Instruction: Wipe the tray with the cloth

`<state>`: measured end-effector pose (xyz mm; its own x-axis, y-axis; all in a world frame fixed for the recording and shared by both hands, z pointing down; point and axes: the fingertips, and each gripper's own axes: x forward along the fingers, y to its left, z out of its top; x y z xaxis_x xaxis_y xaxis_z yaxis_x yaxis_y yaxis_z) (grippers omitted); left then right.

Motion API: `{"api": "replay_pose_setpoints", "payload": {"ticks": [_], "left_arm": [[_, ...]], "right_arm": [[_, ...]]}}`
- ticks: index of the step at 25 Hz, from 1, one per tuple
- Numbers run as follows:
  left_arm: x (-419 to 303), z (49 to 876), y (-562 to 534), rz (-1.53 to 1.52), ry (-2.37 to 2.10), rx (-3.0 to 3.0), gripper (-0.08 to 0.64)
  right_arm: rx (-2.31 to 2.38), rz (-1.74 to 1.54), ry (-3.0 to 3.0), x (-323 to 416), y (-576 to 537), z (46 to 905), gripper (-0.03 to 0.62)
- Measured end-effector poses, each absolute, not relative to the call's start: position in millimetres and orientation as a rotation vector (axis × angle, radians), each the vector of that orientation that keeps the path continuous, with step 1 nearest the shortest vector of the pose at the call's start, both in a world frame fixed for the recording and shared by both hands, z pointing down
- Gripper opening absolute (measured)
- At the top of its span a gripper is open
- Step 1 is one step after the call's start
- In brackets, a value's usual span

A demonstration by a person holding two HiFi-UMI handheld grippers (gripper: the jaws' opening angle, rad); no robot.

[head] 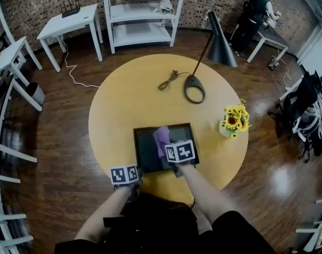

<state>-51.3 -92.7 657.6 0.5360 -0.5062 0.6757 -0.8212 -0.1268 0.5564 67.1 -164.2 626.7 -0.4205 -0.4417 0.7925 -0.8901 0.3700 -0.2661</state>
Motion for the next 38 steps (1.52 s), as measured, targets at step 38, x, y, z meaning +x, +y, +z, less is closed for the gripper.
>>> {"api": "replay_pose_setpoints", "payload": {"ticks": [38], "left_arm": [[-58.1,659.0,-93.0,0.323,-1.091,1.707,0.149]], "right_arm": [[1.103,0.899,-1.935,49.3,-203.5,655.0,0.120]]}}
